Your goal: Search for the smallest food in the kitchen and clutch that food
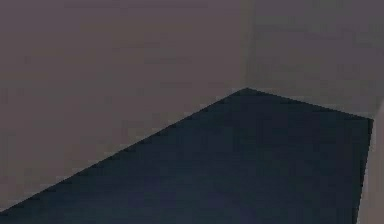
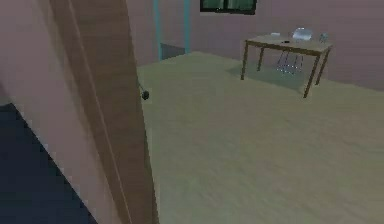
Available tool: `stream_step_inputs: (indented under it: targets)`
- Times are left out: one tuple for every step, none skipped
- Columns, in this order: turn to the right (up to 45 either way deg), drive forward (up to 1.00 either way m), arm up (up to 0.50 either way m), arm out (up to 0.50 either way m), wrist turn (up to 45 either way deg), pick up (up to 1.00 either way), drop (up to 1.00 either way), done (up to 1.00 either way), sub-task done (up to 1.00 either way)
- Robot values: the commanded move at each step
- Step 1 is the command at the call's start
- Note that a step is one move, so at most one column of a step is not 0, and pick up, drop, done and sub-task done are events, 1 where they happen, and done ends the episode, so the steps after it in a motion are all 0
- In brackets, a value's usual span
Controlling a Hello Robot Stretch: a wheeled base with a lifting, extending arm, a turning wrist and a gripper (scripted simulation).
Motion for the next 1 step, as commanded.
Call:
stream_step_inputs:
  targets:
    - [-45.0, 0.00, 0.00, 0.00, 0.0, 0.00, 0.00, 0.00, 0.00]
